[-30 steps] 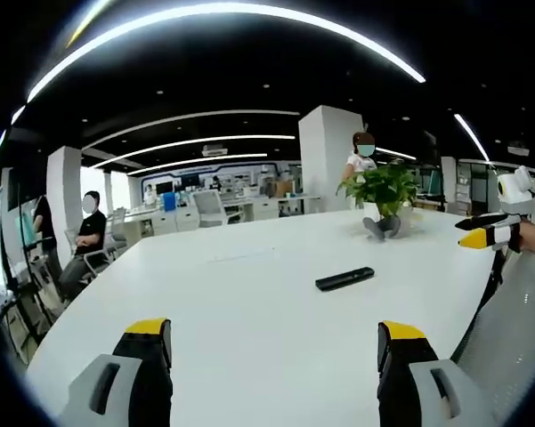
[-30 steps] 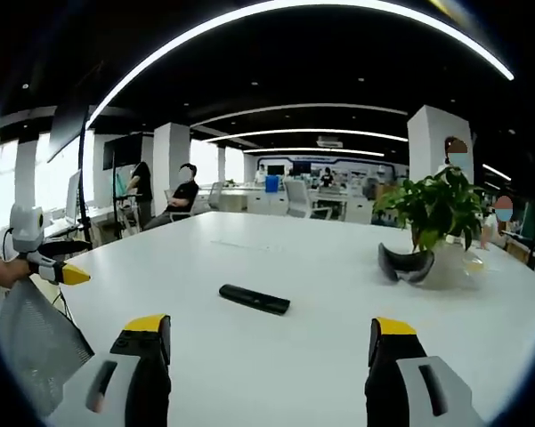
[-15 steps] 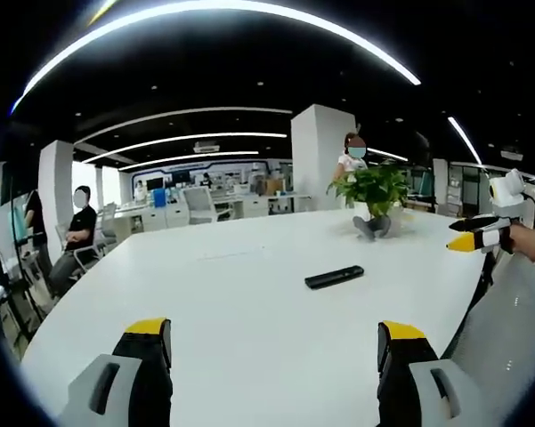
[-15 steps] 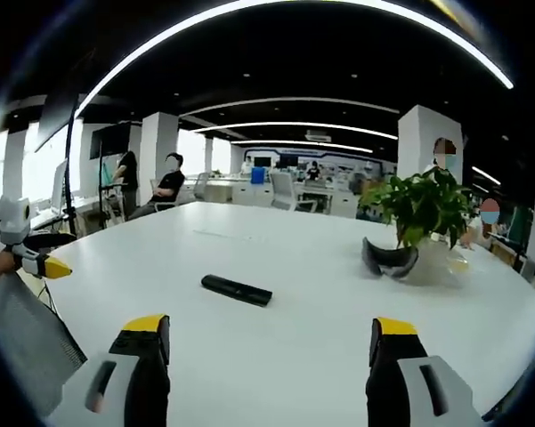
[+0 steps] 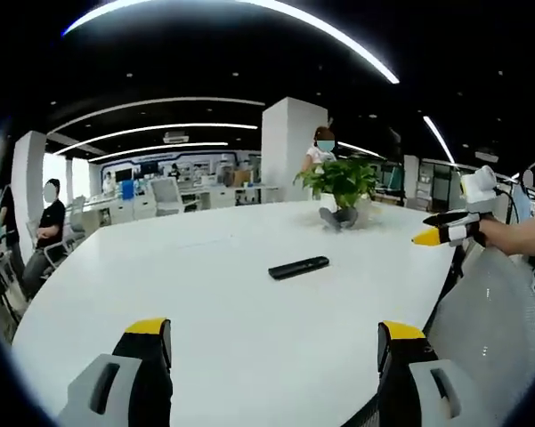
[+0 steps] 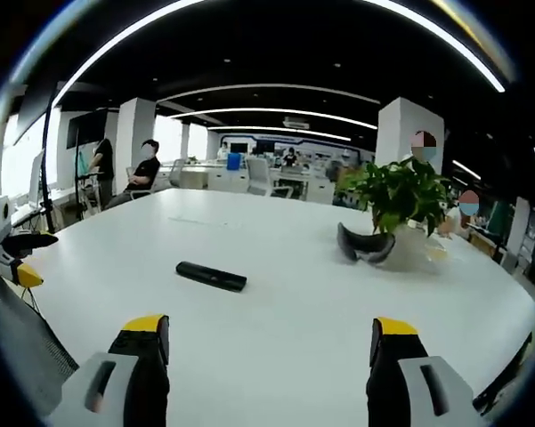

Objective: Press the specified remote control buttons in sequence, fully releasing each button before pressing the next.

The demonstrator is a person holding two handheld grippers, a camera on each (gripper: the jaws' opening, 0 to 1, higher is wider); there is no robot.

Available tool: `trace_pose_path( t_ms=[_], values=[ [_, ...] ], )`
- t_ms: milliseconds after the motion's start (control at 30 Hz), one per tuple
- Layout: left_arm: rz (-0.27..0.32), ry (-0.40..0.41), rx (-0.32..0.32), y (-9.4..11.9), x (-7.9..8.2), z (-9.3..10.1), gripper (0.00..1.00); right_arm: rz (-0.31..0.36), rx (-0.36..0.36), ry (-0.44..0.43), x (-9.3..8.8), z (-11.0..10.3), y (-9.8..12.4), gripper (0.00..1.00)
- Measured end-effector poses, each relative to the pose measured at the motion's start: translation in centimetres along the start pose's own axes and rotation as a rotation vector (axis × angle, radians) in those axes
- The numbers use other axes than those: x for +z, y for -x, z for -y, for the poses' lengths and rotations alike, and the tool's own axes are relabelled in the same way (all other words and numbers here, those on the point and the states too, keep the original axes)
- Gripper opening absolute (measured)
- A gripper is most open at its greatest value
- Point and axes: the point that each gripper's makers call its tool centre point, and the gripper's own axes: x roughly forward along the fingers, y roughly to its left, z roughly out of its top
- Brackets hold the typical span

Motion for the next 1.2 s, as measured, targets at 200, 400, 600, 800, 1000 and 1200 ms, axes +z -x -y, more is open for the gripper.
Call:
trace_pose_path(
  t_ms=[200, 400, 600, 800, 1000, 1200],
  values=[
    [-0.021, 0.064, 0.058, 0.2, -0.7, -1.3, 1.0, -0.011, 0.054, -0.053, -0.5, -0.5, -0.1, 0.92],
    [-0.107, 0.038, 0.06, 0.0, -1.8, -0.9, 1.0, -0.033, 0.109, -0.059, -0.9, -1.4, -0.4, 0.9],
    [-0.185, 0.092, 0.013, -0.2, -3.0, -0.2, 1.0, -0.038, 0.154, -0.053, -0.9, -2.1, -0.4, 0.88],
    [-0.292, 0.153, -0.059, -0.9, -3.2, 0.5, 1.0, -0.014, 0.164, -0.083, -0.5, -1.9, -0.4, 0.87],
    [-0.314, 0.1, -0.14, -4.9, -1.0, 0.1, 1.0, 0.004, 0.167, -0.07, -0.3, -2.0, -0.3, 0.82],
    [-0.366, 0.066, -0.283, -9.0, -0.5, 1.1, 0.83, 0.012, 0.152, -0.081, -0.2, -1.7, -0.1, 0.78]
  ],
)
